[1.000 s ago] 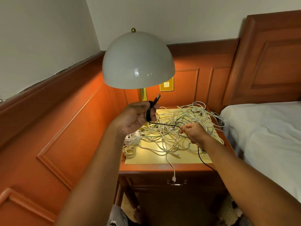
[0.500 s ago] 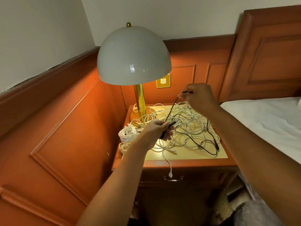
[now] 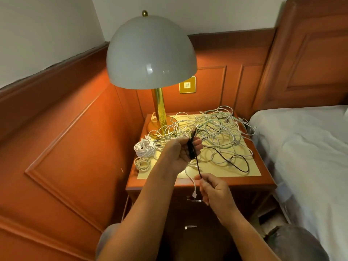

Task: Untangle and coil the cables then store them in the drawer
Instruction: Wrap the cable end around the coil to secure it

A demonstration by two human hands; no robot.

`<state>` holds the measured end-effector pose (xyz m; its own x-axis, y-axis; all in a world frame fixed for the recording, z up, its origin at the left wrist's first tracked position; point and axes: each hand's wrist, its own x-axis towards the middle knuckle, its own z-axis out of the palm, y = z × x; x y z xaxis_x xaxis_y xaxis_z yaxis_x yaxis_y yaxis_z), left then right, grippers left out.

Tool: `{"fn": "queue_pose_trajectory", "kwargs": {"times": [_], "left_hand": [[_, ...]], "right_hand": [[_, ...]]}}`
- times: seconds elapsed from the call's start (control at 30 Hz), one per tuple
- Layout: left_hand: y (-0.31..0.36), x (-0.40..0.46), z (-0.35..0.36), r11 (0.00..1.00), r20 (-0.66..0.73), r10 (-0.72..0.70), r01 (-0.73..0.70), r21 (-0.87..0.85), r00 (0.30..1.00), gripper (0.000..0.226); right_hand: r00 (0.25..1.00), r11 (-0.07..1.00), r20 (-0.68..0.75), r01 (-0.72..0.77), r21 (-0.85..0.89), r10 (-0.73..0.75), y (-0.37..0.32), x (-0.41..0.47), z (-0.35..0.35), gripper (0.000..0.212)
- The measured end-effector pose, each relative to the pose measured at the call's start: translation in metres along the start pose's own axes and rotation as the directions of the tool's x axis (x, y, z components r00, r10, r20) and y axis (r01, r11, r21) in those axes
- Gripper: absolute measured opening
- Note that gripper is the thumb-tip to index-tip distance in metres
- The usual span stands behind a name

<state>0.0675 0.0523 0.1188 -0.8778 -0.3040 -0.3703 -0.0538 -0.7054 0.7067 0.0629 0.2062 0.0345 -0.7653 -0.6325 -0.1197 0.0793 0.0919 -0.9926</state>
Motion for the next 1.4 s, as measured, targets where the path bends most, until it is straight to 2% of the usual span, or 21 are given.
{"fn": "queue_pose_trajectory", "kwargs": {"times": [0.03,0.1,0.17,0.27,0.33,0.4,0.47,0.53,0.57,0.6,0.67,0.73,0.83,0.9,0.97,1.03,1.1,1.17,1.27,1.4], "left_hand": [[-0.005,-0.002,0.000,1.000,0.012,0.010,-0.010,-0.016,1.000,0.036],[-0.013,-0.008,-0.002,0.997,0.023,0.050,-0.049,-0.063,0.998,0.037],[-0.018,-0.016,-0.003,0.992,0.038,0.081,-0.077,-0.098,0.996,0.036],[-0.025,-0.028,-0.007,0.995,0.068,0.102,-0.102,-0.001,0.992,0.034],[-0.030,-0.033,-0.011,0.983,0.083,0.117,-0.128,0.132,0.990,0.035],[-0.036,-0.036,-0.015,0.952,0.105,0.139,-0.162,0.258,0.985,0.036],[-0.043,-0.038,-0.019,0.908,0.124,0.156,-0.191,0.372,0.980,0.035],[-0.047,-0.038,-0.024,0.861,0.137,0.159,-0.205,0.466,0.978,0.034],[-0.049,-0.037,-0.026,0.830,0.142,0.160,-0.211,0.516,0.977,0.034],[-0.049,-0.035,-0.028,0.795,0.144,0.163,-0.216,0.566,0.976,0.035],[-0.051,-0.029,-0.031,0.749,0.115,0.176,-0.209,0.629,0.978,0.037],[-0.053,-0.021,-0.034,0.766,0.034,0.206,-0.183,0.616,0.978,0.036],[-0.061,-0.012,-0.034,0.823,-0.076,0.252,-0.173,0.541,0.965,0.033],[-0.065,-0.009,-0.034,0.898,-0.123,0.255,-0.188,0.396,0.959,0.031],[-0.064,-0.005,-0.034,0.977,-0.187,0.189,-0.165,0.139,0.964,0.031],[-0.062,-0.002,-0.033,0.991,-0.189,0.088,-0.105,-0.079,0.978,0.034],[-0.061,-0.003,-0.032,0.990,-0.180,0.026,-0.051,-0.134,0.983,0.038],[-0.062,-0.007,-0.031,0.984,-0.200,0.014,-0.049,-0.171,0.980,0.037],[-0.059,-0.013,-0.028,0.968,-0.211,-0.010,-0.043,-0.245,0.977,0.035],[-0.058,-0.019,-0.020,0.966,-0.204,-0.029,-0.025,-0.257,0.979,0.034]], "right_hand": [[0.997,0.997,0.044,-0.068,0.034,0.067,0.007,0.003,0.000,0.023],[0.975,0.980,0.122,-0.193,0.037,0.187,0.016,0.009,-0.001,0.041],[0.938,0.958,0.211,-0.286,0.025,0.275,0.020,0.015,-0.004,0.051],[0.894,0.945,0.331,-0.326,0.020,0.302,0.020,0.028,-0.013,0.043],[0.899,0.949,0.327,-0.316,0.022,0.291,0.013,0.042,-0.020,0.031],[0.939,0.971,0.248,-0.222,-0.087,0.237,-0.001,0.057,-0.026,0.025],[0.985,0.925,0.124,-0.063,-0.376,0.118,-0.021,0.072,-0.031,0.023],[0.997,0.750,0.062,0.077,-0.657,-0.048,-0.044,0.084,-0.035,0.025],[0.991,0.663,0.061,0.125,-0.738,-0.119,-0.055,0.088,-0.036,0.028],[0.981,0.599,0.077,0.170,-0.783,-0.178,-0.067,0.089,-0.037,0.031],[0.955,0.548,0.146,0.270,-0.792,-0.259,-0.085,0.086,-0.034,0.034],[0.931,0.534,0.209,0.346,-0.772,-0.301,-0.093,0.076,-0.027,0.028],[0.924,0.496,0.223,0.358,-0.791,-0.311,-0.084,0.056,-0.011,0.023],[0.932,0.585,0.184,0.340,-0.736,-0.311,-0.068,0.039,-0.002,0.019],[0.951,0.753,0.108,0.297,-0.588,-0.290,-0.048,0.020,0.008,0.020],[0.980,0.904,-0.003,0.180,-0.389,-0.197,-0.029,0.005,0.018,0.015],[0.996,0.985,-0.085,0.020,-0.170,-0.034,-0.012,-0.001,0.024,0.011],[0.987,0.991,-0.095,-0.122,0.060,0.128,-0.003,0.001,0.020,0.015],[0.966,0.896,0.011,-0.245,0.370,0.259,-0.001,0.007,0.014,0.029],[0.971,0.911,0.045,-0.234,0.340,0.233,-0.004,0.013,0.014,0.032]]}}
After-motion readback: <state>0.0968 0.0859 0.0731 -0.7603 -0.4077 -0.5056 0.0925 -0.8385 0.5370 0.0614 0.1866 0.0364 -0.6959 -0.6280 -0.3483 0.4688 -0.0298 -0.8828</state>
